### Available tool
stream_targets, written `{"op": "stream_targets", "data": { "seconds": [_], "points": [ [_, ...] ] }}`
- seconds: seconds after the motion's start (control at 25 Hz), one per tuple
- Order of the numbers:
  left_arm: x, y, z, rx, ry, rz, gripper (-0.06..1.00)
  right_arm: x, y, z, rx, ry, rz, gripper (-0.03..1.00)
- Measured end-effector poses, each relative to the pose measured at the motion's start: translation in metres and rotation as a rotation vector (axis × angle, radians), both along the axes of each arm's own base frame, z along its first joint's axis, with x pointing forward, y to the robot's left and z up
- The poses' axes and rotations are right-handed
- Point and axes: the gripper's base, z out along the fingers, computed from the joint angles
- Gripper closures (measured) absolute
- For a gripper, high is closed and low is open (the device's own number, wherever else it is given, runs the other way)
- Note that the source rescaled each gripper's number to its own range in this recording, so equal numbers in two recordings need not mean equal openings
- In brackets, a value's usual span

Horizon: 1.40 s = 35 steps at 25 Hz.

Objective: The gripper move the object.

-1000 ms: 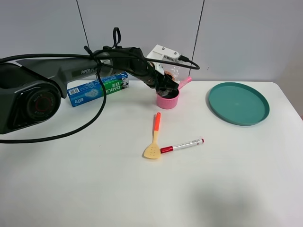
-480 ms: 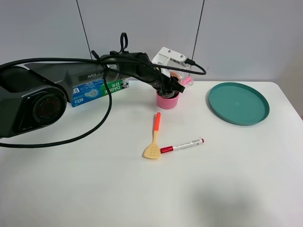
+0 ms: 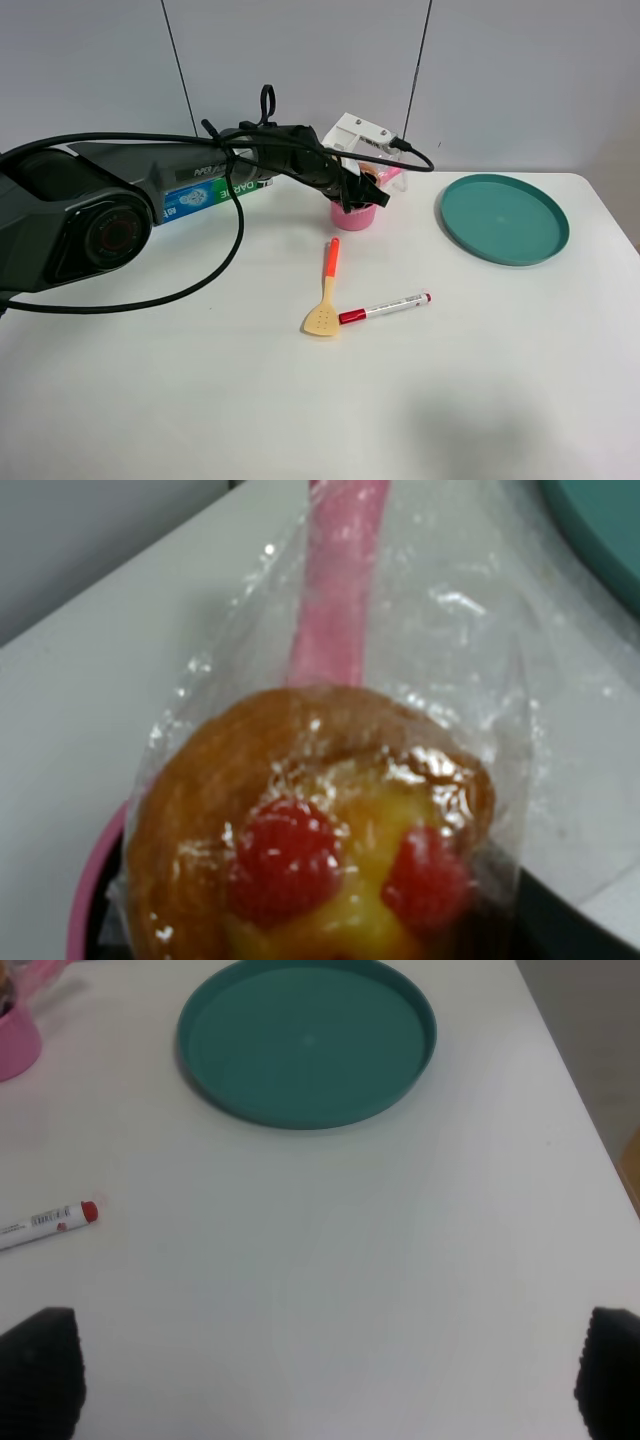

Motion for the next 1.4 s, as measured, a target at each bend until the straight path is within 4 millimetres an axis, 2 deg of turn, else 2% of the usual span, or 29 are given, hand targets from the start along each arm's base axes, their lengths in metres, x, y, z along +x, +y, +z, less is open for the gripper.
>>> {"op": "stream_targets", "data": {
  "seconds": [0.28, 0.32, 0.36, 0.52, 0.56, 0.8, 1.4],
  "points": [
    [0.000, 0.000, 0.000, -0.001, -0.002, 0.001, 0.94, 0.000, 0.000, 0.000, 0.000, 0.000, 0.000, -0.03],
    [0.000, 0.000, 0.000, -0.001, -0.002, 0.001, 0.91, 0.000, 0.000, 0.000, 0.000, 0.000, 0.000, -0.03],
    [0.000, 0.000, 0.000, -0.001, -0.002, 0.001, 0.79, 0.000, 0.000, 0.000, 0.000, 0.000, 0.000, -0.03],
    [0.000, 0.000, 0.000, -0.001, -0.002, 0.001, 0.09, 0.000, 0.000, 0.000, 0.000, 0.000, 0.000, -0.03],
    [0.000, 0.000, 0.000, -0.001, -0.002, 0.001, 0.05, 0.000, 0.000, 0.000, 0.000, 0.000, 0.000, -0.03],
    [0.000, 0.000, 0.003, -0.005, -0.009, 0.002, 0.01, 0.000, 0.000, 0.000, 0.000, 0.000, 0.000, -0.03],
    [-0.007, 0.002, 0.058, -0.036, -0.026, -0.018, 0.00, 0.000, 0.000, 0.000, 0.000, 0.000, 0.000, -0.03]
  ]
}}
